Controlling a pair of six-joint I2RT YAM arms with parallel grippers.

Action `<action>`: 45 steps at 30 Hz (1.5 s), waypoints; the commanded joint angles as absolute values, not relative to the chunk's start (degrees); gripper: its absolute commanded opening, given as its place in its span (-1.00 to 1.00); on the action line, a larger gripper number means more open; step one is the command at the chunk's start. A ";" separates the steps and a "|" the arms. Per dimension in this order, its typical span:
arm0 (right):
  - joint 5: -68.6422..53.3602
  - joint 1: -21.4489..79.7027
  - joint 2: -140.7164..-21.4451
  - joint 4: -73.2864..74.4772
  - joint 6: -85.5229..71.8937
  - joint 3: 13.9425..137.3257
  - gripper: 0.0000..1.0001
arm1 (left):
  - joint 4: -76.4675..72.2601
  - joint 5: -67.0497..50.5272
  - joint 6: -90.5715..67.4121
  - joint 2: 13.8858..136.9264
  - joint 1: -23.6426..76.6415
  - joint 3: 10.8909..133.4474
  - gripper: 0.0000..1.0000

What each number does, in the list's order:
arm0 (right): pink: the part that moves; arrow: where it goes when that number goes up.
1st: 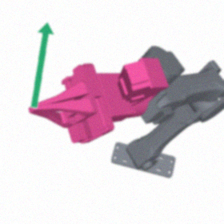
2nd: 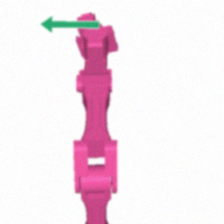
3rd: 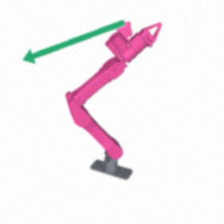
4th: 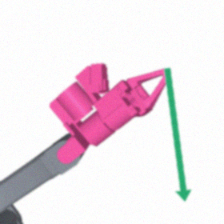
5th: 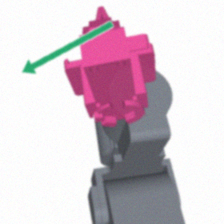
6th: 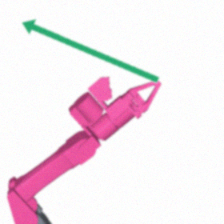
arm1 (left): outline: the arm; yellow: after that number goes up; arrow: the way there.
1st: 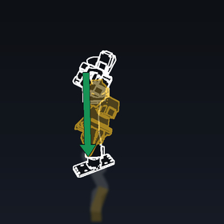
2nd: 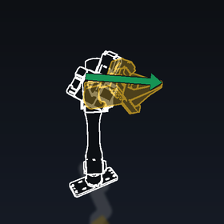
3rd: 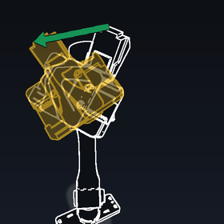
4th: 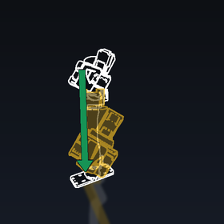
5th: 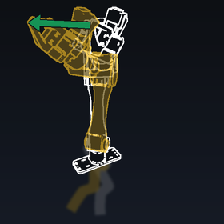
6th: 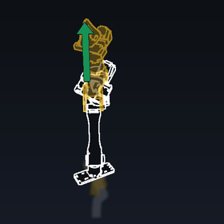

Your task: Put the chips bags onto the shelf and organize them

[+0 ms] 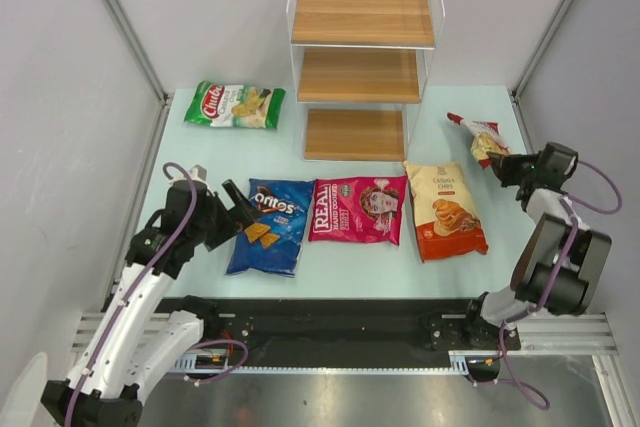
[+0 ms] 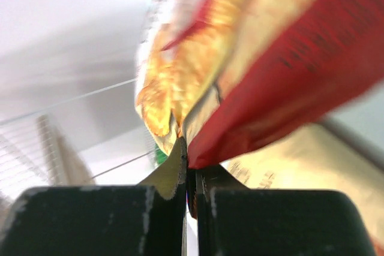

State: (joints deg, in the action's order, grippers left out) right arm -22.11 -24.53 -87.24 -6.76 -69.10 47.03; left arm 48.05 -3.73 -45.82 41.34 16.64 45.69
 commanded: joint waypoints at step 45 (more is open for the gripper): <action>7.47 36.12 -44.73 30.07 -88.86 37.18 -1.00 | 3.78 -24.43 -54.40 83.04 37.79 58.18 0.99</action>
